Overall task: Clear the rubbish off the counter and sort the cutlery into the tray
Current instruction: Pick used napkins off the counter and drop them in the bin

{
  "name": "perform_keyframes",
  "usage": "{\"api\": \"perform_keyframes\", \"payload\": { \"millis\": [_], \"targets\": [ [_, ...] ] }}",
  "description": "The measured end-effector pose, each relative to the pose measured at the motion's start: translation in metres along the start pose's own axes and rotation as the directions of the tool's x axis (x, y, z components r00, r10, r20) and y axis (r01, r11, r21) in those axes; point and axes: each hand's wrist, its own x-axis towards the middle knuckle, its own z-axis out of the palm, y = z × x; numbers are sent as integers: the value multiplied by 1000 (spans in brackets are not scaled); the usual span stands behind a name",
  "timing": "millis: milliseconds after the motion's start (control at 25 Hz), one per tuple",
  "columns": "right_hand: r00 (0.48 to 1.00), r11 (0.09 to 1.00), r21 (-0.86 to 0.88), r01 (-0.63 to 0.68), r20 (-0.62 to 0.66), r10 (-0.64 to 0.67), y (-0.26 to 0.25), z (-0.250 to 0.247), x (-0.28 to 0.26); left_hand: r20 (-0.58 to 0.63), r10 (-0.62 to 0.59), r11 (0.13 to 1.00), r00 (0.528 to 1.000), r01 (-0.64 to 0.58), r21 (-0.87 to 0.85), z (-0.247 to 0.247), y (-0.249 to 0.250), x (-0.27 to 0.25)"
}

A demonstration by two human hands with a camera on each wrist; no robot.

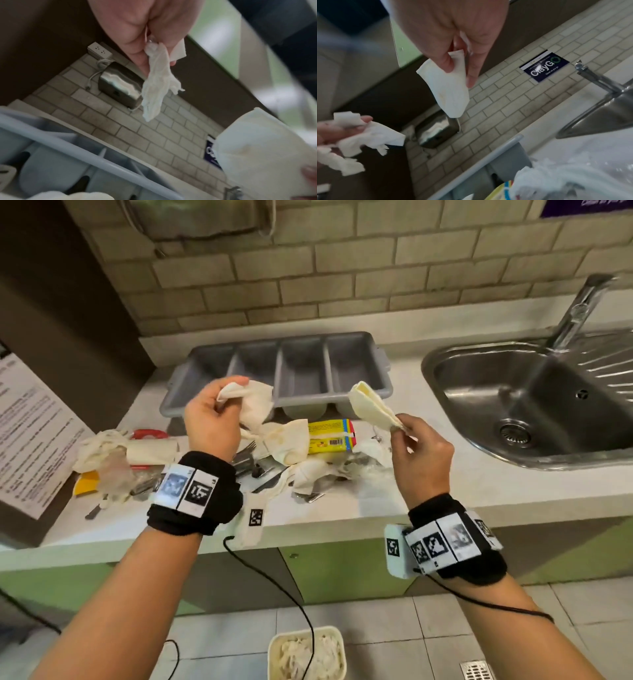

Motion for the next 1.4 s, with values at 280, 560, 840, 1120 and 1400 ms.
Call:
{"api": "perform_keyframes", "payload": {
  "millis": [280, 560, 840, 1120, 1400],
  "targets": [
    [972, 998, 67, 5, 236, -20, 7, -52, -167, 252, -320, 945, 913, 328, 12, -62, -62, -160],
    [677, 906, -251, -341, 602, 422, 140, 9, -325, 174, -799, 601, 576, 765, 229, -88, -250, -291],
    [414, 835, -516, -190, 729, 545, 317, 107, -428, 262, -850, 519, 457, 644, 562, -44, -452, -364],
    [121, 741, -666, -80, 732, 671, 420, 166, -483, 322, -878, 474, 355, 536, 699, 10, -574, -398],
    [135, 710, -691, -139, 697, 704, 371, 128, -447, 364, -882, 469, 299, 476, 744, 0, -529, -378]
  ]
}}
